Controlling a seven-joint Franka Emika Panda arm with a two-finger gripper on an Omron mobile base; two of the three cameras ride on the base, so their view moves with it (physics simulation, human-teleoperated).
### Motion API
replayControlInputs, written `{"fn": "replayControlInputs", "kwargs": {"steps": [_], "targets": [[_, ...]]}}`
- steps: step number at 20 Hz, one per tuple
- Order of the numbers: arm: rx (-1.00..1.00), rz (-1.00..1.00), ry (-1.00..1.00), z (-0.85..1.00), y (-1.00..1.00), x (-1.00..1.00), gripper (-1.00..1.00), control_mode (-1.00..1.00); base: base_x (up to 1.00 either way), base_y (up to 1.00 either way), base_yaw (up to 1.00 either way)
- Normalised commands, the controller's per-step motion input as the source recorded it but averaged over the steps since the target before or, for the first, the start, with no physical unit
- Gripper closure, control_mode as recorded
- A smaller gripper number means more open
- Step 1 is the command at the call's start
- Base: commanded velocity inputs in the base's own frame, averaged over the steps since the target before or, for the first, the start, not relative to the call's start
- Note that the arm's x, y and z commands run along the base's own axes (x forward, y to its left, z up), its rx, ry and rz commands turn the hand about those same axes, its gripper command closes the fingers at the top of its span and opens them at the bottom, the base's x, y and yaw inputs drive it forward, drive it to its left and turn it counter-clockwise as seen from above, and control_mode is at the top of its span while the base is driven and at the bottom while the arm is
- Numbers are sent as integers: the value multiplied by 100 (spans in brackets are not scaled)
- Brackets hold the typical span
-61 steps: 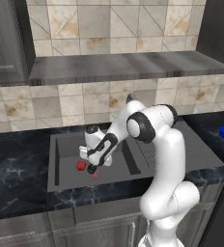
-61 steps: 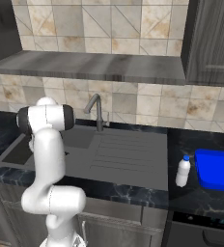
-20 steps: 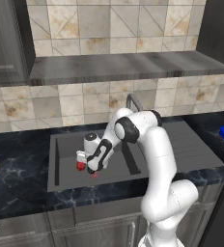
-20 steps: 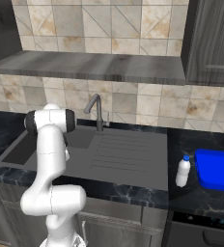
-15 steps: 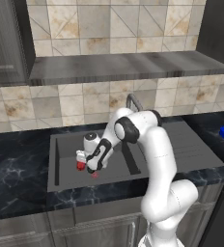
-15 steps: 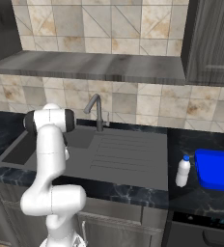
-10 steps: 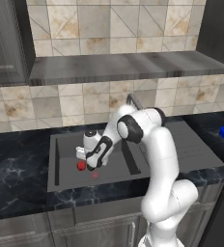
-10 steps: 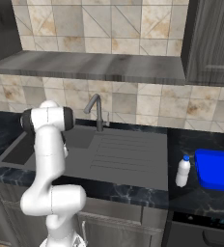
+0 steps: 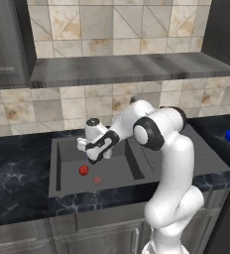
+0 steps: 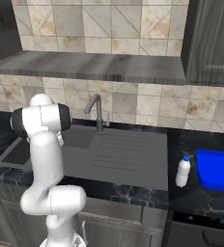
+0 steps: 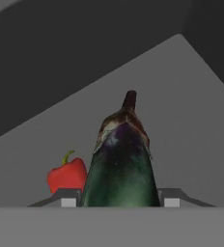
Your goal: Pick up all produce items and place them in the sink. Turn on the sink faucet to wash them. Then turn the sink off and put them in the tray.
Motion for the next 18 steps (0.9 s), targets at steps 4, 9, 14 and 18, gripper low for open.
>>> {"fn": "replayControlInputs", "kwargs": {"steps": [4, 9, 14, 18], "targets": [[0, -1, 0, 87, -6, -32, 100, -100, 0, 0, 0], [0, 0, -1, 69, -14, -68, 100, -100, 0, 0, 0], [0, 0, -3, 65, -25, -79, 100, -100, 0, 0, 0], [0, 0, -4, 68, -41, -74, 100, -100, 0, 0, 0]]}}
